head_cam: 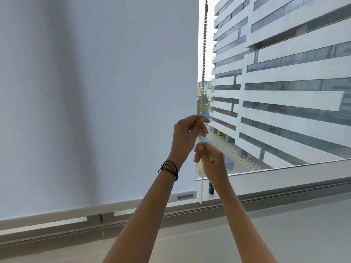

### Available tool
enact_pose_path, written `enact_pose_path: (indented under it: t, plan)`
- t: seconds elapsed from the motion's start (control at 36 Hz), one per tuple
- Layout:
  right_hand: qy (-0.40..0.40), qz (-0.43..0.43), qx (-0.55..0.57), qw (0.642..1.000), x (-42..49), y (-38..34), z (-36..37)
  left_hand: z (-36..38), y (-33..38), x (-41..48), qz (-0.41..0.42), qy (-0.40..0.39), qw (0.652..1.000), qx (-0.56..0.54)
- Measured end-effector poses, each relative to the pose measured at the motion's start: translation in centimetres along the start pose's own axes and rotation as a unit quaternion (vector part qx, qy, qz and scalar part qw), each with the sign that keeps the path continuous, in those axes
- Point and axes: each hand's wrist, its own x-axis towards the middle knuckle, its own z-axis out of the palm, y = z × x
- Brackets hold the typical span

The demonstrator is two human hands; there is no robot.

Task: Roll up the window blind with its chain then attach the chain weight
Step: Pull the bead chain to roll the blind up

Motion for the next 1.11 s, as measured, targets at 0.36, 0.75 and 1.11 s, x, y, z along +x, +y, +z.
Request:
enact_pose_path:
  t: [0.36, 0.75, 1.11]
  plan:
    - [-0.016, 0.016, -0.016, 1.000, -1.2, 0.3, -0.2, 0.1, -1.4, -1.0, 0.001, 0.001, 1.000, 0.009]
    - [-0.020, 0.055, -0.004, 0.998, -4.0, 1.5, 0.0, 0.3, -3.4, -3.4, -0.021, -0.006, 1.000, 0.008]
    - [-0.029, 0.077, -0.021, 0.996, -6.1, 2.4, 0.2, 0.4, -4.7, -5.5, -0.049, -0.006, 0.999, 0.009]
